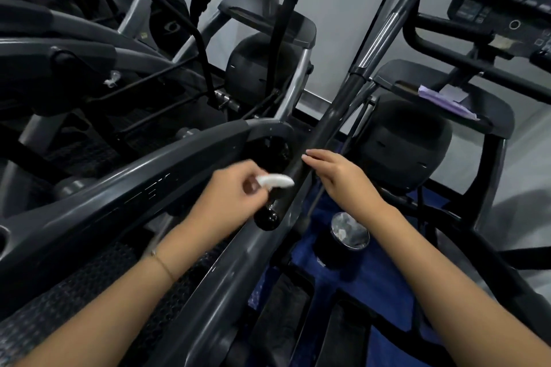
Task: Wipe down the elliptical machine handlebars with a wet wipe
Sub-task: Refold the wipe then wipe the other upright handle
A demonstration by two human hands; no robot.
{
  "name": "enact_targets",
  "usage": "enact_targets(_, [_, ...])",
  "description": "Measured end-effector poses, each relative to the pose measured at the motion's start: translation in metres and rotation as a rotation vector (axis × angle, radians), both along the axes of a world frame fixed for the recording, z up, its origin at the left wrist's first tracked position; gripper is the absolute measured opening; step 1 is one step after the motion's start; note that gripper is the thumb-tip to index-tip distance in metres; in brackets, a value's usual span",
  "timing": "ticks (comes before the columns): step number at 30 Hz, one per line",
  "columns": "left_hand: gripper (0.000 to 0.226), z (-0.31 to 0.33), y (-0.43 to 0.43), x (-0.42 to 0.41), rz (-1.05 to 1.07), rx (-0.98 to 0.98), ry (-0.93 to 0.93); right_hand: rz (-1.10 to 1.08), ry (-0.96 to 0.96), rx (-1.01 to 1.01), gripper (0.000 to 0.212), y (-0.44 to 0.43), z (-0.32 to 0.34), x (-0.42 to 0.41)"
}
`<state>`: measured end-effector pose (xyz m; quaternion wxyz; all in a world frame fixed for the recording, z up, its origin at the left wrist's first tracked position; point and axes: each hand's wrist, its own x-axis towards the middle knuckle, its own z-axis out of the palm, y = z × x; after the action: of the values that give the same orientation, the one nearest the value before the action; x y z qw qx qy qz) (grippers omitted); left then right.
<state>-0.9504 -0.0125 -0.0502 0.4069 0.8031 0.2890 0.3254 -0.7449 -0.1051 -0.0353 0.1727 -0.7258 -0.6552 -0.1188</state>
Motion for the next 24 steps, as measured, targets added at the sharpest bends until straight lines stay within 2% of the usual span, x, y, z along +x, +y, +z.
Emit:
enact_targets(1, [0.006, -0.003, -0.008, -0.004, -0.073, 0.017, 0.042, 0.017, -0.022, 0.005, 0.035, 0.0, -0.005, 0.002])
enact_targets(3, [0.021, -0.008, -0.016, -0.012, -0.131, 0.072, 0.068, 0.04, -0.047, 0.052, 0.034, 0.002, -0.01, 0.006])
enact_targets(5, [0.038, -0.011, -0.022, -0.02, -0.114, 0.164, 0.039, 0.057, -0.063, 0.095, 0.033, 0.003, -0.013, 0.009])
enact_targets(7, [0.043, -0.009, -0.03, -0.022, -0.073, 0.227, 0.039, 0.059, -0.073, 0.109, 0.033, 0.003, -0.017, 0.009])
enact_targets(9, [0.042, -0.003, -0.03, -0.014, -0.055, 0.306, 0.073, 0.053, -0.074, 0.126, 0.035, 0.003, -0.021, 0.009])
enact_targets(12, [0.037, 0.003, -0.028, 0.001, -0.041, 0.548, 0.211, 0.05, -0.053, 0.142, 0.038, 0.003, -0.021, 0.009])
enact_targets(15, [0.041, 0.001, -0.039, 0.0, -0.004, 0.686, 0.331, 0.043, -0.04, 0.125, 0.043, 0.001, -0.019, 0.008])
enact_targets(24, [0.044, 0.0, -0.034, 0.017, -0.007, 0.842, 0.4, 0.006, -0.024, 0.108, 0.055, 0.0, -0.016, 0.009])
